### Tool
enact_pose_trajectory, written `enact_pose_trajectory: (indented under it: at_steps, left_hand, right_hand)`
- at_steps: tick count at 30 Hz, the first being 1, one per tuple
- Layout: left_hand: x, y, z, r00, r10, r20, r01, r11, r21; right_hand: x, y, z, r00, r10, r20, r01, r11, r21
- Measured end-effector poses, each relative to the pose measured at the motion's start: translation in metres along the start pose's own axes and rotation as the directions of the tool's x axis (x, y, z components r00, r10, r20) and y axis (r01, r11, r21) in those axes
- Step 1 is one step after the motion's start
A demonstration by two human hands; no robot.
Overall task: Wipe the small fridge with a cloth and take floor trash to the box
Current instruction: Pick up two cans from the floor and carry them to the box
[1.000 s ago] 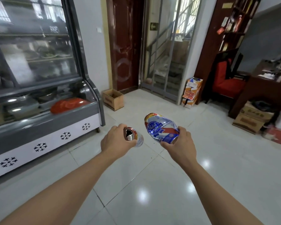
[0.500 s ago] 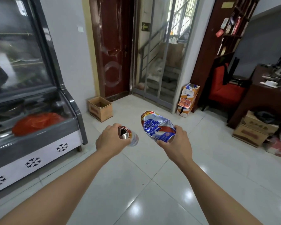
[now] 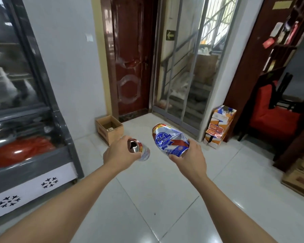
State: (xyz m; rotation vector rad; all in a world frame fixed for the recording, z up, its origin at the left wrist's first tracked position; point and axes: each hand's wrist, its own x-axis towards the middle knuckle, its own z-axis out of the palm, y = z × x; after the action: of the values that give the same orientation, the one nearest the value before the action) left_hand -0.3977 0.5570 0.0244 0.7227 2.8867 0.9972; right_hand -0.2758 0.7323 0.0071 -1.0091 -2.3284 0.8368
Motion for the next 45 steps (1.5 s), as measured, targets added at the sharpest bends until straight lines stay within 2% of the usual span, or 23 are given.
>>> enact_pose_trajectory:
  at_steps: [9, 16, 22, 32, 38, 45]
  left_hand:
    - [0.142, 0.044, 0.057, 0.993, -0.102, -0.066, 0.104, 0.994, 0.029]
    - [0.289, 0.059, 0.111, 0.987, -0.106, -0.119, 0.106, 0.994, -0.007]
    - [0.420, 0.069, 0.140, 0.980, -0.175, -0.090, 0.172, 0.984, -0.041]
    - [0.609, 0.075, 0.190, 0.965, -0.224, -0.139, 0.223, 0.975, -0.024]
    - [0.706, 0.077, 0.216, 0.913, -0.353, -0.203, 0.354, 0.935, -0.033]
    - [0.796, 0.045, 0.222, 0.814, -0.512, -0.276, 0.522, 0.852, -0.043]
  right_hand:
    - [0.181, 0.021, 0.024, 0.994, -0.088, 0.061, 0.088, 0.996, 0.001]
    - [0.334, 0.020, 0.062, 0.990, -0.113, 0.087, 0.115, 0.993, -0.020]
    - [0.461, 0.010, 0.089, 0.989, -0.122, 0.088, 0.127, 0.991, -0.052]
    - [0.661, 0.001, 0.165, 0.970, -0.182, 0.159, 0.188, 0.982, -0.027]
    - [0.788, -0.010, 0.220, 0.932, -0.237, 0.273, 0.245, 0.970, 0.006]
    - [0.896, -0.050, 0.311, 0.849, -0.326, 0.416, 0.336, 0.940, 0.053]
